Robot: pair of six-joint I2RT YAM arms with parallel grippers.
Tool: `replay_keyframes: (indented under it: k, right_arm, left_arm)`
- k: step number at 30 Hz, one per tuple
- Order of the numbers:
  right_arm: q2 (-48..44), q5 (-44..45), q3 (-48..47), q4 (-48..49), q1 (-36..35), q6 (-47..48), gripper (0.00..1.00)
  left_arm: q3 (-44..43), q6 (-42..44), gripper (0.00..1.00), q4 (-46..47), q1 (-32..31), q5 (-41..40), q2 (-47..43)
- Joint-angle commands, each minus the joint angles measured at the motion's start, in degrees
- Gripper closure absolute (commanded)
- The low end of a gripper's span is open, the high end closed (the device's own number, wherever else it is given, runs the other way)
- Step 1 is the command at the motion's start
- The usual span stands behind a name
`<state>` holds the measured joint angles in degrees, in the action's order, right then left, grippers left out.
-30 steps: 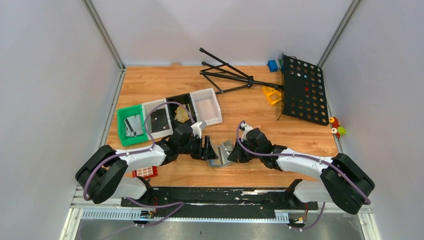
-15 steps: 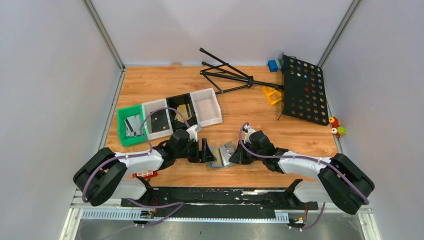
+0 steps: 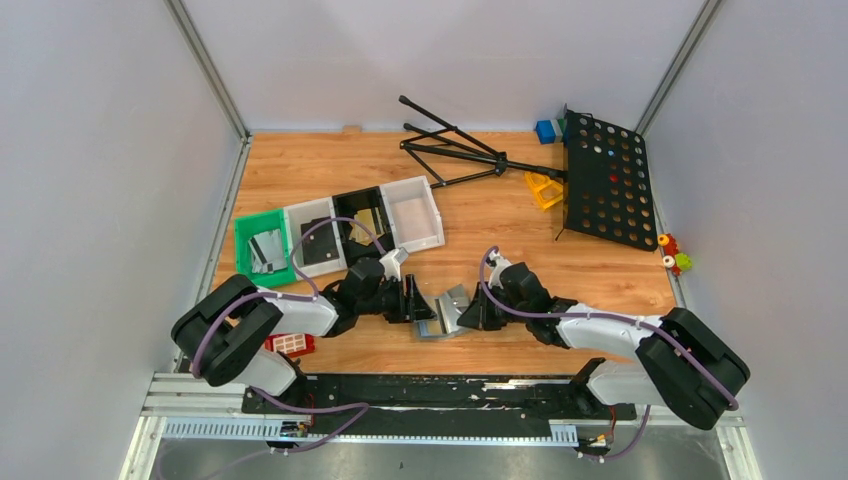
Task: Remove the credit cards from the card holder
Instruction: Remove the credit card from the card holder.
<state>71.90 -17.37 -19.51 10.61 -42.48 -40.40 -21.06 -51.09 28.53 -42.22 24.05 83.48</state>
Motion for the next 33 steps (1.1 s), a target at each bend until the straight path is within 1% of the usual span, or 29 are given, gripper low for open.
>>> replay_keyframes:
  k: [1, 3, 4, 5, 9, 12, 14, 17, 19, 23, 28, 30, 33]
  right_arm:
    - [-1.21, 1.41, -0.16, -0.21, 0.2, 0.4, 0.86]
    - [-1.83, 3.51, -0.91, -3.34, 0.2, 1.23, 0.65]
    - [-2.29, 5.02, -1.4, -4.7, 0.2, 1.81, 0.58]
    - [-2.83, 6.24, -1.87, -6.39, 0.2, 2.29, 0.55]
    - [-4.94, 11.19, -4.42, -13.19, 0.18, 4.79, 0.56]
    - [-6.31, 12.62, -5.43, -15.32, 0.2, 5.89, 0.62]
    - [-6.88, 12.16, -5.37, -15.1, 0.18, 6.04, 0.67]
    - [-6.84, 10.28, -5.04, -13.9, 0.2, 5.84, 0.73]
    - [-6.91, 9.48, -5.47, -14.26, 0.2, 5.89, 0.72]
    - [-9.4, 9.23, -7.37, -17.12, 0.2, 9.97, 0.64]
    - [-14.39, 11.05, -11.94, -26.09, 0.15, 15.58, 0.66]
    - [-16.85, 8.19, -13.22, -27.04, 0.16, 16.57, 0.67]
    - [-19.66, 0.01, -14.43, -25.71, 0.17, 16.74, 0.67]
  left_arm:
    - [-1.94, 1.3, 0.51, -0.41, 0.2, -2.05, 0.57]
    - [-2.26, 2.31, 0.62, -2.07, 0.18, -2.75, -0.02]
    - [-2.43, 2.79, 0.66, -3.14, 0.2, -3.11, -0.55]
    - [-2.55, 3.37, 0.69, -4.2, 0.2, -3.52, -1.01]
    - [-3.31, 5.46, 0.76, -8.07, 0.19, -4.16, -3.2]
    - [-3.68, 6.02, 0.81, -8.89, 0.19, -3.69, -3.69]
    - [-4.07, 6.09, 0.86, -8.98, 0.2, -3.15, -3.53]
    - [-4.19, 5.51, 0.88, -7.9, 0.25, -1.47, -2.87]
    - [-3.64, 4.45, 0.88, -6.1, 0.25, -0.64, -3.13]
    - [-3.14, 3.88, 0.88, -5.31, 0.35, -0.36, -4.54]
    - [-2.47, 3.17, 0.88, -4.39, 0.99, 1.35, -5.2]
    - [-2.87, 3.94, 0.88, -5.69, 1.0, 1.05, -5.86]
    - [-3.34, 5.38, 0.88, -7.89, 1.0, -0.38, -6.54]
